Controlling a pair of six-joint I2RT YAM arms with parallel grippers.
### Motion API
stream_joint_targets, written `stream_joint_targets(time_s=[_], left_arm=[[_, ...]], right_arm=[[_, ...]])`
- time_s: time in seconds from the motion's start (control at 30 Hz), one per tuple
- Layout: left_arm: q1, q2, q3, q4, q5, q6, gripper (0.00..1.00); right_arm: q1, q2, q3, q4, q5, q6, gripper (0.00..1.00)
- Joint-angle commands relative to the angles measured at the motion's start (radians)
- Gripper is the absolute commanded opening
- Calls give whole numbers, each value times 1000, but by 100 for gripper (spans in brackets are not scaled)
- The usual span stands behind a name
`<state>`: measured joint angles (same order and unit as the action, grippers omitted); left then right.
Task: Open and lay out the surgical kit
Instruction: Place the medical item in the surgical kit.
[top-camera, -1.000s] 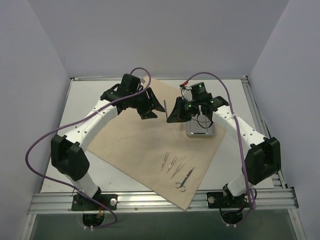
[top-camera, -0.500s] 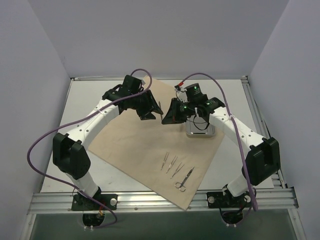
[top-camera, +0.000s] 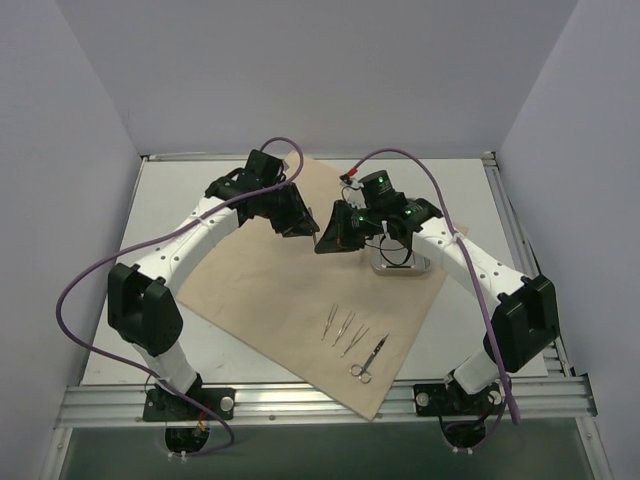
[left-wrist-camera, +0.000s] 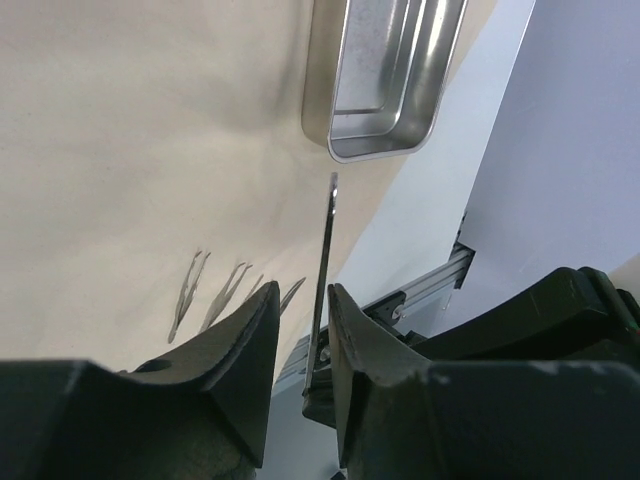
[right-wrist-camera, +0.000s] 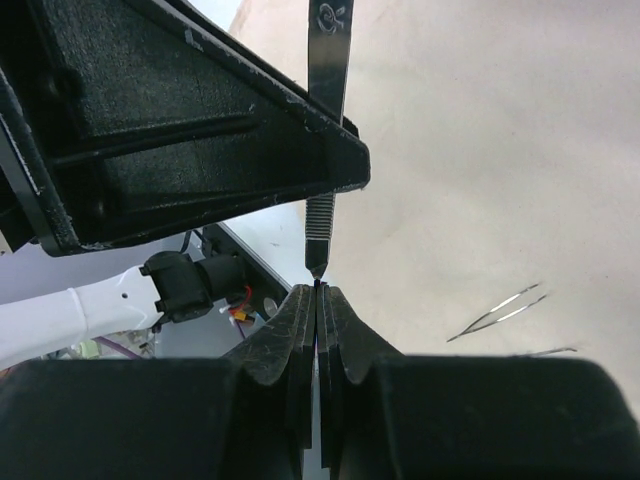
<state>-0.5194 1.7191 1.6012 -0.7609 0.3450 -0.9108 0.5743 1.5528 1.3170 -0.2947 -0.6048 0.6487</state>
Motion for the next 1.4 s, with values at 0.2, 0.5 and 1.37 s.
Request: stream_joint_targets(time_s=[0.2,0.5,1.37], left_arm=[[18,0,31,6,9,98,5],[16,-32,-41,2,29,332,2],[-188,54,-449,207,209,662,2]], right_arm=[[32,-23,56,22,16,12,0],[-19,-5,234,-306,235,-186,62],[-320,-186,99,-452,215,-334,67]])
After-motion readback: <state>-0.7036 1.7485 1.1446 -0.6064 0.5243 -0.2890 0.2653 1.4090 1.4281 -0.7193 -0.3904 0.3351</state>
